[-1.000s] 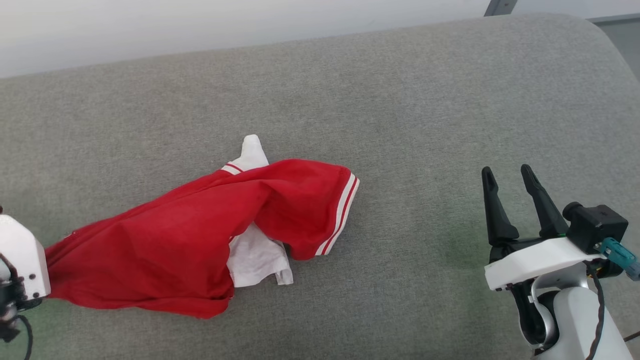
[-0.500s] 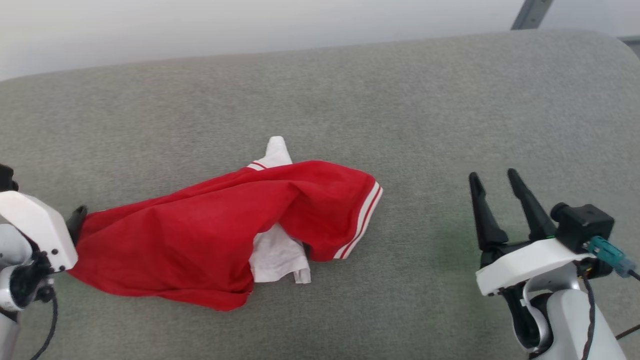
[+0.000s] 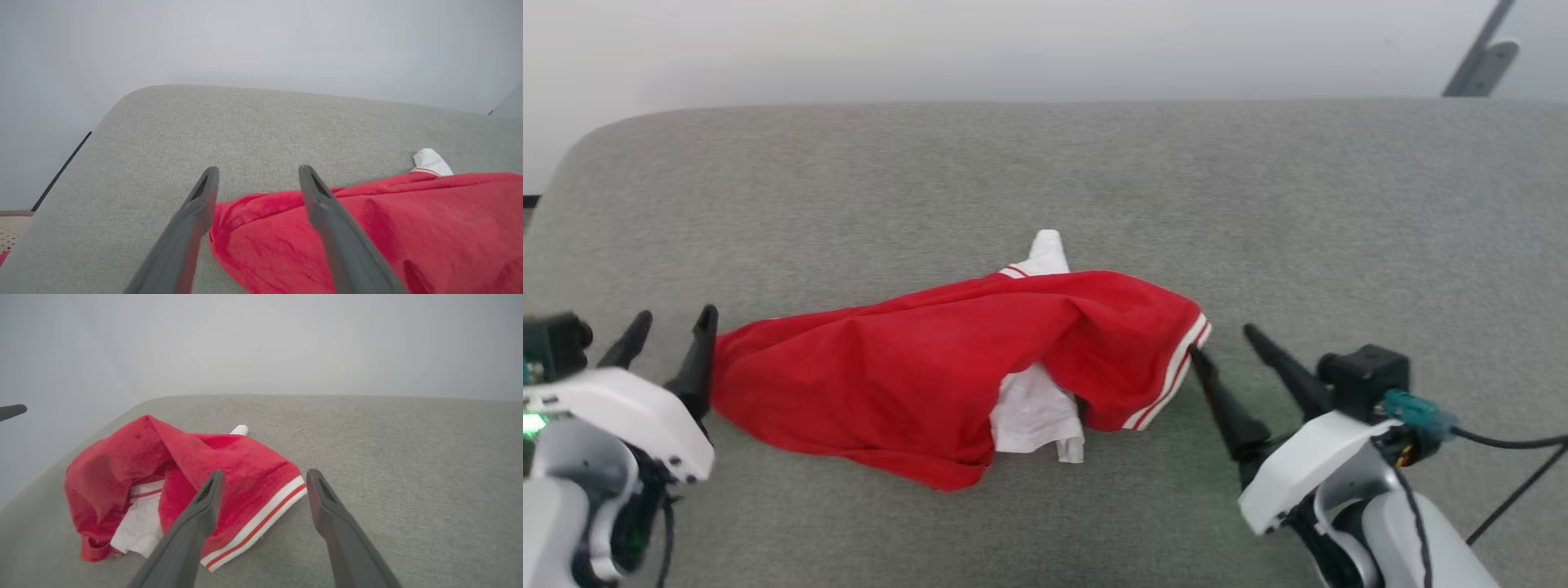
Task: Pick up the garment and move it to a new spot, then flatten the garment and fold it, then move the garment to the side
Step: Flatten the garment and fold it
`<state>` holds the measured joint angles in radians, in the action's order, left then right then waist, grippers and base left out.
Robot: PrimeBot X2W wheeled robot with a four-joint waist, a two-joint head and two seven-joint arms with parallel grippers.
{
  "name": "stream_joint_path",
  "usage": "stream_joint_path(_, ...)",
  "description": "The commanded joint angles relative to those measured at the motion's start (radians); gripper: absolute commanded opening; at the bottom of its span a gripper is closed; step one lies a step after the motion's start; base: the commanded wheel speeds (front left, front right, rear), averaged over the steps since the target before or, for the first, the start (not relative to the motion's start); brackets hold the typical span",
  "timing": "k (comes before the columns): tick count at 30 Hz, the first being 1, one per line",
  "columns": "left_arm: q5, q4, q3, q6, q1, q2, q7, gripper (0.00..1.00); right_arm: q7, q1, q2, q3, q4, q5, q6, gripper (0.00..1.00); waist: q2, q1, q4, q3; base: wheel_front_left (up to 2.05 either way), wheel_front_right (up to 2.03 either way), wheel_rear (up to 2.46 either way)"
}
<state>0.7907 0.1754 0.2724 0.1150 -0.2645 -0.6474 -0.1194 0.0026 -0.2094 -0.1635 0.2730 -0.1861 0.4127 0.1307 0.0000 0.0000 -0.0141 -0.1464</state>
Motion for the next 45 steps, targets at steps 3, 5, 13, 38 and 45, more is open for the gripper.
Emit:
stream_joint_path(3, -0.018, -0.053, -0.014, 0.02, 0.065, 0.02, 0.078, 1.0, 0.049, 0.005, -0.032, 0.078, 0.021, 0.034, 0.0, 1.0, 0.0, 0.0, -0.037, 0.012, 0.0, 0.0, 0.0)
stream_joint_path(5, -0.021, -0.072, -0.02, 0.028, 0.095, 0.032, 0.112, 1.0, 0.071, 0.003, -0.043, 0.114, 0.033, 0.054, 0.0, 1.0, 0.0, 0.0, -0.048, 0.016, 0.0, 0.0, 0.0)
stream_joint_path(13, -0.029, -0.075, -0.029, 0.032, 0.165, 0.067, 0.23, 1.0, 0.191, -0.009, -0.102, 0.258, 0.076, 0.126, 0.0, 1.0, 0.0, 0.0, -0.097, 0.034, 0.0, 0.0, 0.0)
stream_joint_path(38, -0.212, -0.099, -0.194, -0.119, 0.237, 0.321, 0.386, 1.0, 0.512, -0.223, -0.241, 0.457, -0.042, 0.015, 0.0, 1.0, 0.0, 0.0, -0.299, 0.013, 0.0, 0.0, 0.0)
stream_joint_path(45, -0.28, -0.085, -0.276, -0.187, 0.248, 0.422, 0.386, 1.0, 0.512, -0.314, -0.242, 0.581, -0.142, 0.004, 0.0, 1.0, 0.0, 0.0, -0.322, -0.007, 0.0, 0.0, 0.0)
